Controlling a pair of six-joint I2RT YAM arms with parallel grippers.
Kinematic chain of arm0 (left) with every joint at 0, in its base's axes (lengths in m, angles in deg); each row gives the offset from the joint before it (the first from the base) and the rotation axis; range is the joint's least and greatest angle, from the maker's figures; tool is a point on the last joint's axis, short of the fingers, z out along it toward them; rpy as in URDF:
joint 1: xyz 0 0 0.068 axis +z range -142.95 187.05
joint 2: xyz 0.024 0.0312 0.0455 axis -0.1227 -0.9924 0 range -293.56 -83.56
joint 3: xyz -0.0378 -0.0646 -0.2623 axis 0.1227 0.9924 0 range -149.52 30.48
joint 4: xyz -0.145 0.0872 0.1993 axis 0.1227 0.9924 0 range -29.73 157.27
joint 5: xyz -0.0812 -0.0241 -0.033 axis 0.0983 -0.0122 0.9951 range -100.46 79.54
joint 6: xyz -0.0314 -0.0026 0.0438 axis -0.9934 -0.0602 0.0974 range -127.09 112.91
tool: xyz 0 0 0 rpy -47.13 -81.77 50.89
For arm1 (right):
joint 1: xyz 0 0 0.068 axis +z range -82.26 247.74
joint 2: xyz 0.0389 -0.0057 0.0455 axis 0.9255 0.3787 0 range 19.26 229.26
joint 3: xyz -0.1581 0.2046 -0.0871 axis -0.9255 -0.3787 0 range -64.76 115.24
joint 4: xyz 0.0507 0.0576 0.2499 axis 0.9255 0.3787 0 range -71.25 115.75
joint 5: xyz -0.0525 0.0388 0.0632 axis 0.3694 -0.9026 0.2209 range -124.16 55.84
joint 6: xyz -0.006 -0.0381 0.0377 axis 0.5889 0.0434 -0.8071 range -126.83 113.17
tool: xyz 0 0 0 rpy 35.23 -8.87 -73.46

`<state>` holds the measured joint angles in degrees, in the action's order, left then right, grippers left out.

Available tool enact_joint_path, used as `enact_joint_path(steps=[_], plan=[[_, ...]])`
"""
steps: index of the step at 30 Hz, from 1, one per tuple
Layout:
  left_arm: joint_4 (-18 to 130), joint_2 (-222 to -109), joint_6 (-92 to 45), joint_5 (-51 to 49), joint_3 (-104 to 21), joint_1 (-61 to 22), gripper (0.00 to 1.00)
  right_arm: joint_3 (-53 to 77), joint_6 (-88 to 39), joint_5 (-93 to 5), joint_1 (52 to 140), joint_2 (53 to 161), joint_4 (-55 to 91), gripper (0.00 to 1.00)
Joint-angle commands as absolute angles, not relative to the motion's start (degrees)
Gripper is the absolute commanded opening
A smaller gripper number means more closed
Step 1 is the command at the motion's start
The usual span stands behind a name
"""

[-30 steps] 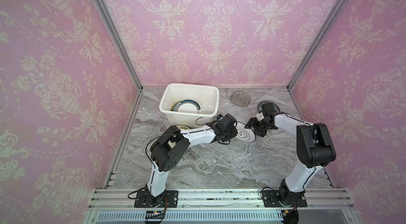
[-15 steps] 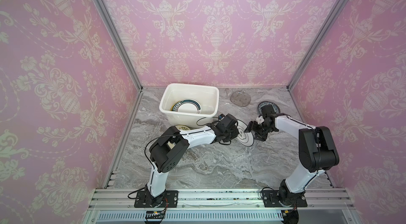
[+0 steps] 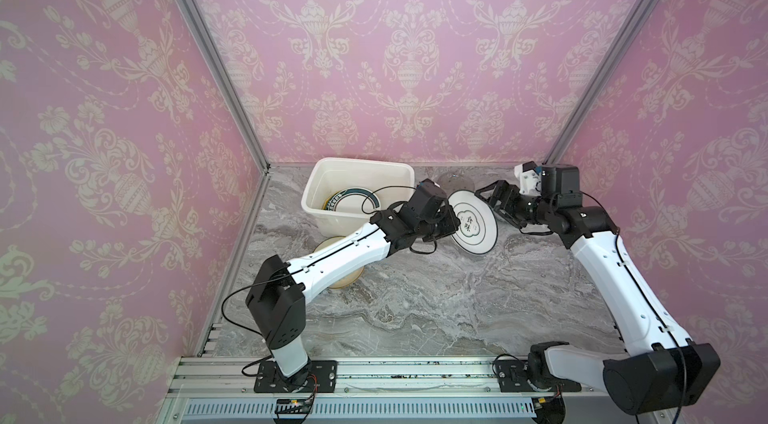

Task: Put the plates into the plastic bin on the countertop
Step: 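Lift the plate upright with the left gripper while the right gripper pinches its opposite rim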

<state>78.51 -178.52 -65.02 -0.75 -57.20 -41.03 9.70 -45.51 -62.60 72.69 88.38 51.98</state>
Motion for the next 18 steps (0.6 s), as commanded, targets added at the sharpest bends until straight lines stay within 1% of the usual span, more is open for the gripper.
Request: enact_joint_path(steps=[1,4,6,9,12,15,18], plan=[[85.41,-169.78,-58.53,2.08,-60.02,-36.04,0.0,13.32,-47.78,-69.38,72.47,86.38,46.51,0.91],[85.73,-164.51,-59.25,7.53,-57.97,-30.25,0.0,14.67,-51.16,-72.58,72.41,85.73,42.06,0.9],[86.05,-161.69,-58.72,12.91,-57.02,-26.42,0.0,14.94,-53.91,-74.0,72.42,85.36,38.17,0.89],[90.1,-159.5,-55.98,20.05,-57.4,-22.22,0.0,15.2,-56.24,-76.98,72.51,85.97,33.73,0.88],[92.37,-157.99,-55.49,27.77,-56.75,-19.06,0.0,14.97,-56.5,-80.57,72.83,88.0,32.66,0.88],[88.2,-156.48,-59.91,34.3,-53.74,-17.76,0.0,13.93,-56.76,-84.26,74.31,89.54,31.01,0.87],[77.49,-155.06,-68.04,38.43,-48.99,-17.74,0.0,12.42,-57.62,-86.78,77.27,90.42,28.12,0.87]])
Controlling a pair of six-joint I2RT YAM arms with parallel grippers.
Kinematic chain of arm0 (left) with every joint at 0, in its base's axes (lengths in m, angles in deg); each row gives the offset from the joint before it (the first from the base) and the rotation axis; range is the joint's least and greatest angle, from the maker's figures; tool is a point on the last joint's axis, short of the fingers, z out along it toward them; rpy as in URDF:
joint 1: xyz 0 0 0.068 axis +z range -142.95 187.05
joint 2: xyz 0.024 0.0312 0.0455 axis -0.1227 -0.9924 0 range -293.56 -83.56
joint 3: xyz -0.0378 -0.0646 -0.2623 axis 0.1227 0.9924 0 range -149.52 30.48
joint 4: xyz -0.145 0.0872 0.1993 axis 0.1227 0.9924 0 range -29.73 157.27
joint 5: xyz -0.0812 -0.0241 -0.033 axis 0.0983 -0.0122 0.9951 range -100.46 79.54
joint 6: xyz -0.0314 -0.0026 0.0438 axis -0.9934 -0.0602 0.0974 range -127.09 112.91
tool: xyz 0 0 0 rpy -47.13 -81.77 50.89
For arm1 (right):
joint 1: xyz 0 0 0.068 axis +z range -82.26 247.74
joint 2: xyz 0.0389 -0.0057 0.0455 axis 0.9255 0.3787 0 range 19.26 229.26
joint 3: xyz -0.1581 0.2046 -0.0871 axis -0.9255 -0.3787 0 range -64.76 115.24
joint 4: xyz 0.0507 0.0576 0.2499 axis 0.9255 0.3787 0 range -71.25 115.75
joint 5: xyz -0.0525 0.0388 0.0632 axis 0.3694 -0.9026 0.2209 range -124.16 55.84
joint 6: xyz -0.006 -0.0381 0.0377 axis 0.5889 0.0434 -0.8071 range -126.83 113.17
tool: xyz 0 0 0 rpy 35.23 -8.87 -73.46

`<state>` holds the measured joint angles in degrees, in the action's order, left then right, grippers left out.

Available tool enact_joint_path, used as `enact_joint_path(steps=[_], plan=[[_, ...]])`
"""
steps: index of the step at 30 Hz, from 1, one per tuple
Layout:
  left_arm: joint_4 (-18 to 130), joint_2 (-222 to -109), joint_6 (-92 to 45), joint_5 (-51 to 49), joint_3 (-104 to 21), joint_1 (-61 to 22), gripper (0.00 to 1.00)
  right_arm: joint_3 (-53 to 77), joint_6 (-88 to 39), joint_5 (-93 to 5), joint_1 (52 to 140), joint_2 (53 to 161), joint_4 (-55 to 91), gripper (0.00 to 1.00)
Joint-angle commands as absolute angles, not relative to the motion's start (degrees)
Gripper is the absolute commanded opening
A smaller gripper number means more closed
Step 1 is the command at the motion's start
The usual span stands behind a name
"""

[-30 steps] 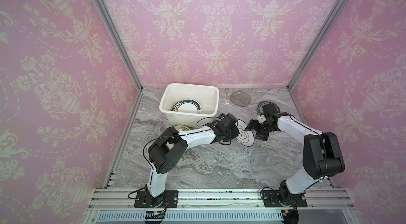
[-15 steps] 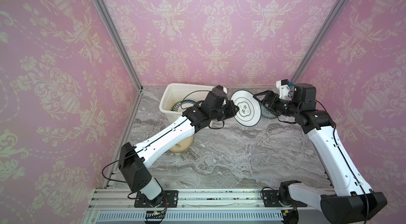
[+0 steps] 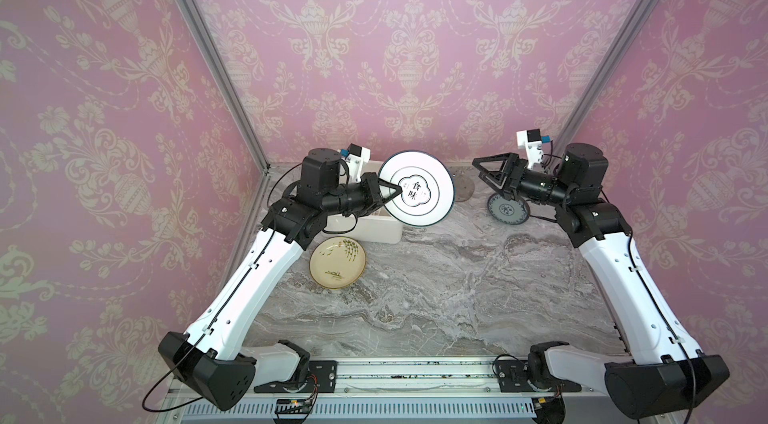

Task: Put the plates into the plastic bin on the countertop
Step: 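Lift the plate upright with the left gripper while the right gripper pinches its opposite rim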

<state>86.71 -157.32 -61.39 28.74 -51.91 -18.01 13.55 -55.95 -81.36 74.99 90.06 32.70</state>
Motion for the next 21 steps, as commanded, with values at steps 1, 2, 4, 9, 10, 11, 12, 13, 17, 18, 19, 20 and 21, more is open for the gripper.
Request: enact_joint_path(steps=[1,2,4,9,10,11,12,13,17,18,19,20,21], plan=[[74.46,-154.57,-70.07,38.66,-47.62,-17.74,0.0,12.08,-57.72,-87.22,78.26,90.68,27.69,0.87],[71.5,-154.16,-72.08,38.83,-46.4,-17.74,0.0,11.81,-57.56,-87.41,79.2,90.95,27.69,0.86],[67.76,-153.74,-74.46,38.38,-44.93,-17.74,0.0,11.4,-57.37,-87.46,80.88,91.32,27.93,0.86],[61.8,-153.79,-78.69,38.18,-42.78,-17.74,0.0,10.21,-57.09,-86.64,83.45,91.55,28.06,0.8],[61.27,-153.85,-79.12,38.1,-42.52,-17.74,0.0,9.85,-57.57,-86.46,83.77,91.57,27.51,0.77],[61.15,-153.83,-79.31,37.86,-42.3,-17.74,0.0,9.32,-58.46,-86.45,84.06,91.51,26.09,0.75],[61.32,-153.94,-79.16,37.63,-42.12,-17.74,0.0,8.58,-59.81,-86.46,84.33,91.5,24.12,0.72],[61.46,-154.01,-79.15,37.61,-41.97,-17.74,0.0,7.98,-61.18,-86.39,84.6,91.5,22.35,0.67],[60.83,-154.22,-79.51,37.0,-41.16,-17.83,0.0,6.66,-64.21,-85.52,85.61,91.99,18.22,0.52],[60.72,-154.18,-79.7,36.83,-40.99,-17.83,0.0,6.64,-64.52,-84.97,85.84,92.11,17.76,0.5],[60.6,-154.14,-79.85,36.64,-40.85,-17.89,0.0,6.56,-64.89,-84.58,86.06,92.12,17.23,0.48],[60.43,-154.14,-79.84,36.46,-40.65,-17.99,0.0,6.26,-65.61,-84.12,86.24,92.27,16.2,0.45],[60.28,-154.14,-79.98,36.24,-40.46,-18.13,0.0,5.97,-66.91,-83.74,86.35,92.42,14.53,0.43]])
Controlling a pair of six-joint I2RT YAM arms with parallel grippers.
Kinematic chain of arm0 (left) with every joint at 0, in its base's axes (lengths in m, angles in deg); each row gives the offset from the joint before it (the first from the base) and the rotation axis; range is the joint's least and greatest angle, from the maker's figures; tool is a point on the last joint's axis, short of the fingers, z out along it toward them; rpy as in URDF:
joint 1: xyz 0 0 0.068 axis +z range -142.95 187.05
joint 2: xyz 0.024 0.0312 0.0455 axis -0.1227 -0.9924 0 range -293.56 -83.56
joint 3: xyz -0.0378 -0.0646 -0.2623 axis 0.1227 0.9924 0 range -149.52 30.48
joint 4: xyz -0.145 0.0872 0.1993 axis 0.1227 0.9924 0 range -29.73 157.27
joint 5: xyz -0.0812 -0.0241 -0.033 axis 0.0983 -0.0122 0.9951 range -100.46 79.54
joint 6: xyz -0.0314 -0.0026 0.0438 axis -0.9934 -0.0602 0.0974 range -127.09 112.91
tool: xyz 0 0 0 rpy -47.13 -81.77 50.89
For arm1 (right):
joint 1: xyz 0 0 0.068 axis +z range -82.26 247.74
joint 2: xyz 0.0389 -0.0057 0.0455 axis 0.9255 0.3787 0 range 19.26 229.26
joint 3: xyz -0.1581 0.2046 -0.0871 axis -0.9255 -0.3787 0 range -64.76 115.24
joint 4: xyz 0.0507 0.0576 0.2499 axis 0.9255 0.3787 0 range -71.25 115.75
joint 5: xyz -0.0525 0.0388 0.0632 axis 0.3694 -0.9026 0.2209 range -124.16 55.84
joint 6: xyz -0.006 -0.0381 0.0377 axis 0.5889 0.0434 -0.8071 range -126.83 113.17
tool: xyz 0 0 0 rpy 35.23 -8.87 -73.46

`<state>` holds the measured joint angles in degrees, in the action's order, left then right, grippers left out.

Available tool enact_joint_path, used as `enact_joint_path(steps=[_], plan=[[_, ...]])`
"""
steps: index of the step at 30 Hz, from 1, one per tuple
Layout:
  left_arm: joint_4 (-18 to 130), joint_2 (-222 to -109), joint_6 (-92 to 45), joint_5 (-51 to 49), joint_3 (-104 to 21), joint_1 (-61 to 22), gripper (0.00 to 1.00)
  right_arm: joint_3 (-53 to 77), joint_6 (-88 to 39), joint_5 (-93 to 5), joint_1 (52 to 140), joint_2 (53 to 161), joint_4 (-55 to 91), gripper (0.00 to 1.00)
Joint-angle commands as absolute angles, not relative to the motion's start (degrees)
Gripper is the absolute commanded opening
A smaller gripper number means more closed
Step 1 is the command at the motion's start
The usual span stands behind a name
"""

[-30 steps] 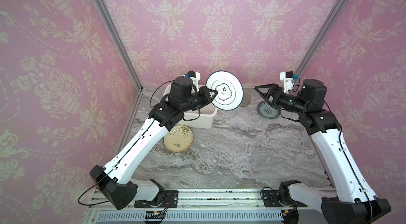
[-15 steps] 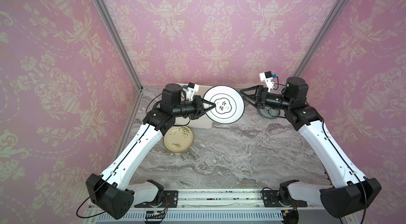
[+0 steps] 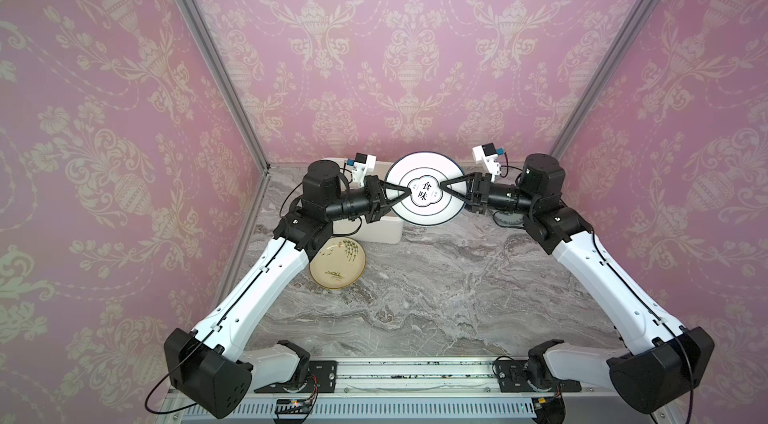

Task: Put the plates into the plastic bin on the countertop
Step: 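Lift the plate upright with the left gripper while the right gripper pinches its opposite rim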

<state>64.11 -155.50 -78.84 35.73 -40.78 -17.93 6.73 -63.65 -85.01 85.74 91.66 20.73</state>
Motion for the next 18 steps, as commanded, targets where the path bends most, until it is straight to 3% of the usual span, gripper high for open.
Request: enact_joint_path(steps=[1,9,16,18], plan=[[60.15,-154.08,-80.03,35.93,-40.23,-18.3,0.0,5.62,-68.28,-83.51,86.5,92.6,12.77,0.41],[59.51,-154.12,-79.59,33.45,-38.78,-20.42,0.0,6.93,-71.54,-82.46,89.17,95.27,8.71,0.25],[59.95,-154.45,-78.76,32.61,-38.38,-21.17,0.0,7.61,-71.54,-81.55,89.97,95.41,9.63,0.0],[60.01,-154.32,-78.67,32.26,-38.09,-21.17,0.01,8.1,-71.35,-81.2,89.98,95.46,10.29,0.0]])
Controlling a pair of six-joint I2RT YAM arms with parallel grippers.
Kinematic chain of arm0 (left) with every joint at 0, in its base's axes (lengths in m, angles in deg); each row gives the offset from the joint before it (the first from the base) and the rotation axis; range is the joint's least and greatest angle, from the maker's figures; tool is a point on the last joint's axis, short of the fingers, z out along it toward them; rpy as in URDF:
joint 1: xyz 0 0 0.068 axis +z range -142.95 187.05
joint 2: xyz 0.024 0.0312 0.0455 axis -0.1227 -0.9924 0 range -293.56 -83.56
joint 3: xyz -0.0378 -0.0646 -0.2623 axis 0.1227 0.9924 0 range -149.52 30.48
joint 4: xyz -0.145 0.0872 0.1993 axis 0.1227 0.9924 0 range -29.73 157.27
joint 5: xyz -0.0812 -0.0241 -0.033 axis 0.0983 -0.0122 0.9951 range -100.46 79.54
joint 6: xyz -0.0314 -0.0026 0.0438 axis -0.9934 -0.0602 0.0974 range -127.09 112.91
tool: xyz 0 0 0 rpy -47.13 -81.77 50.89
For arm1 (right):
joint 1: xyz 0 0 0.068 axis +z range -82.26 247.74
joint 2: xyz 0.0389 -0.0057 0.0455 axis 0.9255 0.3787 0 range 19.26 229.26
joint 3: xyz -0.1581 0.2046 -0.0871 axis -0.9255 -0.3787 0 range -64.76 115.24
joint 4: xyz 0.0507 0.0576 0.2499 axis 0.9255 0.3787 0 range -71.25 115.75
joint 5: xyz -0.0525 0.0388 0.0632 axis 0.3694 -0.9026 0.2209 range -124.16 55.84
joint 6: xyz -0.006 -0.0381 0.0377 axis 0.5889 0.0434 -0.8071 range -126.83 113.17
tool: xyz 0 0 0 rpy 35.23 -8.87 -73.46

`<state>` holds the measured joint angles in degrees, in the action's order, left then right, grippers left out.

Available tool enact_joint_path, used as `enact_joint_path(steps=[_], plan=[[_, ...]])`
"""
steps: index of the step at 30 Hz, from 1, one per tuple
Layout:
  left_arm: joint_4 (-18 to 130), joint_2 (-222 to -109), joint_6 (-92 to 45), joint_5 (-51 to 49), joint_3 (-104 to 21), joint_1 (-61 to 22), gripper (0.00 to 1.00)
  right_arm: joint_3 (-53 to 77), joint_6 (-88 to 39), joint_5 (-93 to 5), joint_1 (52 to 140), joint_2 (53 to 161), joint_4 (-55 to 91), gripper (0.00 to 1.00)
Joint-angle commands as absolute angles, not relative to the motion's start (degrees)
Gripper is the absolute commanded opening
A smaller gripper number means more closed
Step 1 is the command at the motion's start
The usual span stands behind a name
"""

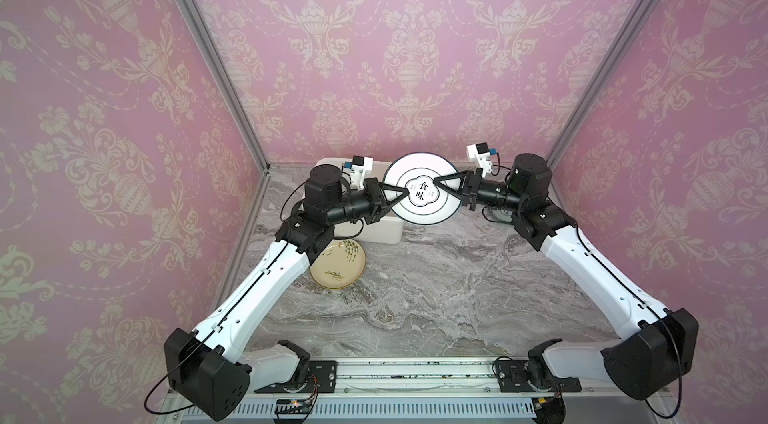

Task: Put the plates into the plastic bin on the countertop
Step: 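Lift the plate upright with the left gripper while the right gripper pinches its opposite rim, then carry the plate toward the bin with the right gripper while the left releases and withdraws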

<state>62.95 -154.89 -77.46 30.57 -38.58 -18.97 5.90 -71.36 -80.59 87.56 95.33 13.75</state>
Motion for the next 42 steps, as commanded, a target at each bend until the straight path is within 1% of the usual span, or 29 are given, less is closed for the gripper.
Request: enact_joint_path(steps=[1,4,6,8,10,11,12,14,15,16,20,24,31,36,42], plan=[[60.01,-154.22,-78.61,32.02,-37.94,-21.17,0.03,8.4,-71.23,-81.05,89.98,95.45,10.55,0.0],[60.22,-153.8,-78.21,31.08,-37.55,-21.16,0.15,9.3,-71.16,-80.44,89.98,95.6,11.14,0.0],[60.75,-153.34,-77.47,30.14,-37.49,-21.16,0.3,10.09,-71.18,-79.92,89.98,95.79,11.59,0.0],[61.97,-152.47,-75.88,28.53,-37.55,-21.12,0.41,10.94,-70.77,-79.14,89.98,95.85,12.62,0.0],[64.5,-151.1,-73.25,26.18,-37.87,-21.17,0.48,11.96,-70.12,-78.0,89.95,95.99,14.18,0.0],[66.49,-150.15,-71.45,24.37,-38.23,-21.05,0.58,12.57,-69.73,-77.21,89.91,95.99,15.47,0.0],[68.5,-149.04,-69.54,22.31,-38.48,-21.05,0.71,13.13,-69.12,-76.63,89.92,96.07,16.43,0.0],[72.77,-146.55,-65.29,17.59,-39.1,-21.08,0.84,14.45,-67.9,-74.94,89.91,96.13,19.41,0.0],[74.45,-145.2,-63.51,15.32,-39.2,-21.08,0.94,15.11,-67.09,-74.03,89.96,96.18,20.95,0.0],[76.39,-143.73,-61.65,12.09,-39.37,-21.03,0.99,15.84,-66.11,-73.0,89.89,96.37,22.72,0.0],[81.26,-137.31,-56.11,0.32,-38.89,-21.0,0.99,18.74,-64.29,-68.86,89.93,98.0,28.26,0.0],[85.53,-132.84,-52.4,-9.91,-38.95,-21.01,0.99,20.87,-65.82,-65.13,90.44,101.03,29.16,0.0],[93.74,-128.83,-49.08,-23.45,-39.89,-21.05,0.99,27.23,-68.94,-56.43,94.12,109.6,30.88,0.0],[99.58,-128.86,-47.41,-26.97,-42.28,-21.07,0.99,34.94,-70.77,-53.63,97.21,119.17,30.88,0.0],[103.8,-128.61,-45.94,-27.56,-43.9,-21.06,0.99,50.62,-70.14,-53.75,100.13,134.01,33.93,0.0]])
